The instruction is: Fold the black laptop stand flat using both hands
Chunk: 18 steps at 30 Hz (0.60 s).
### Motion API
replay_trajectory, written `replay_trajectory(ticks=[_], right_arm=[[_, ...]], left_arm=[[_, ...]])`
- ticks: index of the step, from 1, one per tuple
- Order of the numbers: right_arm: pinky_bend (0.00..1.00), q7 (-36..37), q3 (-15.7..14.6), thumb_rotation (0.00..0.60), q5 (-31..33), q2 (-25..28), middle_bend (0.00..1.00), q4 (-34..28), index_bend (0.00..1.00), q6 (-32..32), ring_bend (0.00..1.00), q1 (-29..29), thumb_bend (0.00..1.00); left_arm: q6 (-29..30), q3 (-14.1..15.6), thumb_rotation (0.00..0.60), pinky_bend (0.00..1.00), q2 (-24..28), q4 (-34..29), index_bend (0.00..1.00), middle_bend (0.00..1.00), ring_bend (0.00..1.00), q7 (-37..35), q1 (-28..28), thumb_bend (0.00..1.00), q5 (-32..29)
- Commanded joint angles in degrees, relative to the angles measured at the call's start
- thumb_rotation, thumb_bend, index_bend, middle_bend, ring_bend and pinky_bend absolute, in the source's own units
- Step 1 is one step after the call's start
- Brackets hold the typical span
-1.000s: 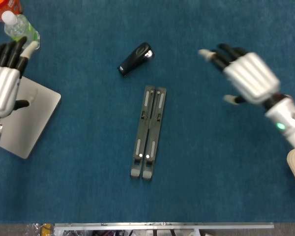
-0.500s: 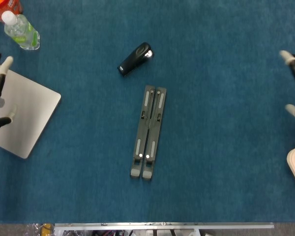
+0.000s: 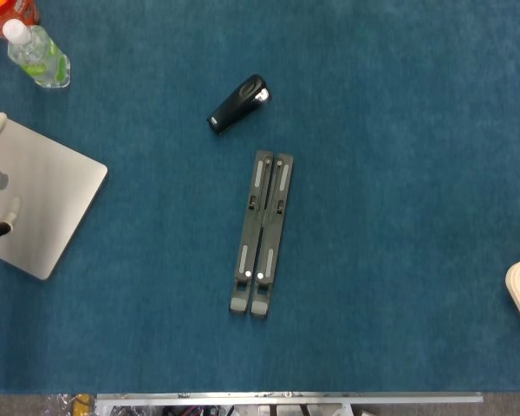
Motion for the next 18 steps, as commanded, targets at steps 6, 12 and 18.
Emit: replay_trajectory(ticks=[6,12,18], right_arm=[[0.28,0.9,1.1,0.600,-1.8,0.3,0.19,0.5,0.00,0.0,0.10,-2.0,0.01],[0.28,1.8,2.2,0.600,-2.8,1.0,0.19,0.4,0.00,-0.6,0.10,-2.9,0.01],[0.28,2.0,3.3,0.600,-3.7,0.8,0.19,0.4,0.00,-1.6,0.10,-3.1,0.01]], left_arm=[[0.7,0.0,0.600,0.05,0.3,-0.5,0.00,0.00,0.00,-0.1,1.2,0.29,0.5],[1.2,-0.4,0.600,0.05,0.4,-0.8,0.00,0.00,0.00,-0.1,1.8,0.29,1.0],[0.9,-0.4,0.600,0.05,0.5,-0.7,0.00,0.00,0.00,-0.3,2.1,0.29,1.3]])
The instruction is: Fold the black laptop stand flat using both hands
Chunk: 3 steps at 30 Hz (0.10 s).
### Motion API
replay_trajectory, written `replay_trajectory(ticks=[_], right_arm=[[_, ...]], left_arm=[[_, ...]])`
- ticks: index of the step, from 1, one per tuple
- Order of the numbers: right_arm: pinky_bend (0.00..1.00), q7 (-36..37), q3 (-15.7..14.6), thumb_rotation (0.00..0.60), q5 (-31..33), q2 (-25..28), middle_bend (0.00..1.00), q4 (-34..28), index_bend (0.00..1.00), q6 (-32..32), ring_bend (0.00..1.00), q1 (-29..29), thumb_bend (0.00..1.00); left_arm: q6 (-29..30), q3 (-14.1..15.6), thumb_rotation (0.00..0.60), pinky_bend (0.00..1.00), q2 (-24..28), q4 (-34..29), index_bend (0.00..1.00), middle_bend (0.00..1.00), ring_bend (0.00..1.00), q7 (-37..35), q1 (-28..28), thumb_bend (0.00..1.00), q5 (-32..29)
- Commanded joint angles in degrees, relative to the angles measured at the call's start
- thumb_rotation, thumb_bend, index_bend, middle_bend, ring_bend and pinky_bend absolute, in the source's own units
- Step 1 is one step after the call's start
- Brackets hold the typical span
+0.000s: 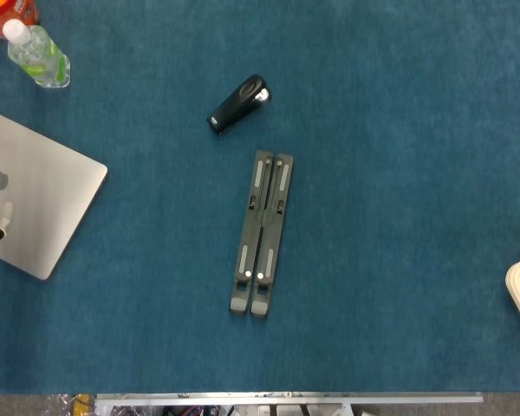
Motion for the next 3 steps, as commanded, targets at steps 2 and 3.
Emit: replay_trajectory(ticks=[2,3], right_arm=[[0.28,0.3,0.8,0.600,-0.4,-0.5,0.19,0.3,0.00,-0.3,0.10,-0.2,0.01],[0.28,0.2,1.1,0.600,-0.3,-0.7,0.19,0.5,0.00,-0.4,0.10,-0.3,0.01]], left_arm=[[-0.1,-0.1,0.600,0.05,0.0,0.2,0.00,0.00,0.00,-0.2,0.1,0.29,0.2],[-0.3,-0.2,0.600,0.05,0.1,0.2,0.00,0.00,0.00,-0.3,0.2,0.29,0.1]])
